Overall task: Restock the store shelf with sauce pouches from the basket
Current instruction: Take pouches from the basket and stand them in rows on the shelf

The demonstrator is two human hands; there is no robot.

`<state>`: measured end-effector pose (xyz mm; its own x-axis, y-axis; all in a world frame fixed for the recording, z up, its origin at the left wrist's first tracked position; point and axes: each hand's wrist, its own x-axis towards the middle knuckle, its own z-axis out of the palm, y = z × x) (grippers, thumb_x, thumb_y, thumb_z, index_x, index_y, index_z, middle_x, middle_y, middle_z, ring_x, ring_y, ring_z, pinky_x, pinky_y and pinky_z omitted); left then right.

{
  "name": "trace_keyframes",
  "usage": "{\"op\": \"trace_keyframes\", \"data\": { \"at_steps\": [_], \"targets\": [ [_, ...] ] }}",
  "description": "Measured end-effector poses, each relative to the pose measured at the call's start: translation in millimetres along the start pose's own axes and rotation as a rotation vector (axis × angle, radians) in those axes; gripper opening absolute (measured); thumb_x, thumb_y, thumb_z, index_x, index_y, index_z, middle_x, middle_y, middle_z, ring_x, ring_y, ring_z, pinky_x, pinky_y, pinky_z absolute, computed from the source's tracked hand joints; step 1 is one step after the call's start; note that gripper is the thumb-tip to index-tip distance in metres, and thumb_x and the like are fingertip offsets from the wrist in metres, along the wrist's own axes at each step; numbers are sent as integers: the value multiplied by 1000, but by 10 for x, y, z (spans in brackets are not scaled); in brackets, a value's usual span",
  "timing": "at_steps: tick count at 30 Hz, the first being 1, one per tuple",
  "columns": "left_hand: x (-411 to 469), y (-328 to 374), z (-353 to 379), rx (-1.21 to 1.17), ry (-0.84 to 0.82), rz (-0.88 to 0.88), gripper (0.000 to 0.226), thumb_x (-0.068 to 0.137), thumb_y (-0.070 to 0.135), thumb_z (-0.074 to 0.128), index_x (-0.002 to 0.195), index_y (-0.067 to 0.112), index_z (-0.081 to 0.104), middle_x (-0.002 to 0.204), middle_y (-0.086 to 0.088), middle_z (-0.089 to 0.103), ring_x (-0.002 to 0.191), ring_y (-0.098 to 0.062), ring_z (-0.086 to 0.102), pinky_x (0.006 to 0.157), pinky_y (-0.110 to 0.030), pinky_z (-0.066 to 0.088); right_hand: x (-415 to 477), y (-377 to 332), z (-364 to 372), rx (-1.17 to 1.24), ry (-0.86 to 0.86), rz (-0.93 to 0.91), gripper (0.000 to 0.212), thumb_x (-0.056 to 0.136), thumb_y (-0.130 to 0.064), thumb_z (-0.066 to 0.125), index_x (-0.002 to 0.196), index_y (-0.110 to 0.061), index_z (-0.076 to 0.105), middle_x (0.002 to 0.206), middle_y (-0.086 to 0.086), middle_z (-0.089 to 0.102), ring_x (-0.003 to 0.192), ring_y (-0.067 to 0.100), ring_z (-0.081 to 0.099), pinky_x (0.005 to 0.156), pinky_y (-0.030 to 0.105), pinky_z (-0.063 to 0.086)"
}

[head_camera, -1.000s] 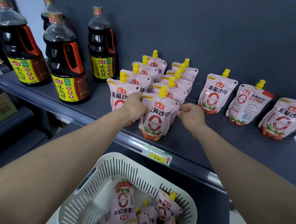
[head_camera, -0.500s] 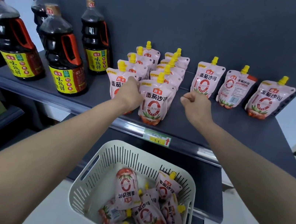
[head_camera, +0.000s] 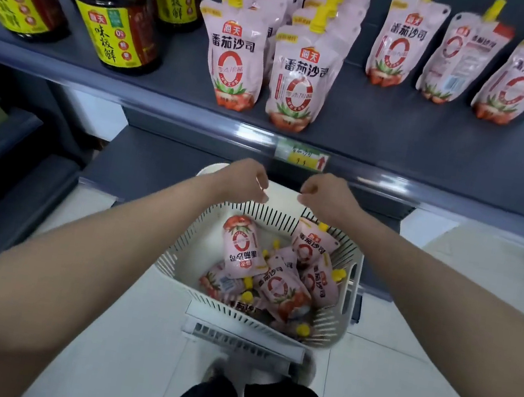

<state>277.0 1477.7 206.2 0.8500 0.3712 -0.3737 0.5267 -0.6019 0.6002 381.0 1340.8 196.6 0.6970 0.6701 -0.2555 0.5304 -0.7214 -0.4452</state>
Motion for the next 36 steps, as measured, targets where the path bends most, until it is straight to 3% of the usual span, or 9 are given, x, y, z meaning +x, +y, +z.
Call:
{"op": "trace_keyframes", "data": {
  "at_steps": [3, 6, 11, 14, 19, 25, 29, 32, 36],
  "targets": [
    [31, -229, 242, 19, -98, -103, 31, 86, 10, 58, 116, 4, 62, 121, -12, 63, 109, -27, 61, 81, -25, 42, 26, 166, 271, -95, -142, 46, 24, 90, -16, 54, 93, 4, 67, 99, 14, 69, 99, 31, 64, 84, 38, 52],
    [66, -427, 457, 58, -151, -164, 32, 88, 10, 57, 119, 4, 62, 127, -11, 62, 114, -26, 58, 91, -26, 39, 16, 307, 422, -190, -175, 140, 19, 89, -9, 50, 71, -1, 53, 76, 7, 56, 87, 28, 62, 58, 27, 41],
    [215, -740, 867, 63, -137, -291, 45, 88, 3, 57, 132, 6, 48, 130, -13, 57, 98, -21, 61, 77, -19, 41, 18, 569, 617, -294, -155, 263, 6, 90, -6, 48, 87, -4, 54, 86, 12, 57, 78, 24, 52, 55, 26, 39],
    [315, -944, 1114, 123, -167, -297, 57, 84, -1, 59, 138, 6, 40, 133, -15, 54, 116, -28, 56, 81, -22, 41, 79, 730, 784, -279, -128, 294, 15, 90, -5, 47, 75, -3, 45, 72, 7, 48, 67, 22, 49, 41, 24, 28],
    [557, -1111, 1395, 264, -234, -164, 79, 78, -17, 55, 144, 19, 32, 148, -14, 38, 125, -31, 51, 94, -34, 52, 207, 960, 1079, -139, -82, 297, 13, 85, -4, 49, 89, -9, 38, 83, 19, 46, 73, 26, 47, 41, 22, 21],
    [940, -1310, 1649, 732, -292, 190, 52, 88, 20, 54, 139, 20, 44, 155, -5, 27, 145, -21, 21, 118, -31, 16, 289, 1084, 1153, -133, -50, 305, 14, 87, 2, 47, 87, -2, 60, 87, 14, 60, 85, 31, 59, 66, 33, 46],
    [1110, -1296, 1693, 865, -412, 267, 55, 86, 14, 57, 135, 32, 44, 158, 0, 16, 148, -28, 6, 120, -48, 12, 329, 1092, 1183, -188, -77, 344, 12, 86, -1, 49, 85, -1, 62, 83, 11, 55, 91, 31, 64, 58, 28, 41],
    [1205, -1238, 1695, 920, -417, 275, 59, 82, 15, 62, 136, 30, 43, 154, 1, 27, 147, -29, 11, 119, -48, 14, 347, 1107, 1213, -165, -103, 355, 15, 87, -4, 51, 72, -4, 54, 84, 10, 56, 95, 29, 64, 61, 27, 40],
    [1262, -1177, 1651, 1163, -358, 385, 54, 79, 18, 67, 129, 31, 52, 141, 0, 43, 140, -31, 26, 119, -46, 17, 331, 1066, 1194, -178, -51, 352, 23, 93, -4, 43, 99, 3, 64, 104, 16, 67, 97, 29, 65, 65, 27, 42]
  ]
}}
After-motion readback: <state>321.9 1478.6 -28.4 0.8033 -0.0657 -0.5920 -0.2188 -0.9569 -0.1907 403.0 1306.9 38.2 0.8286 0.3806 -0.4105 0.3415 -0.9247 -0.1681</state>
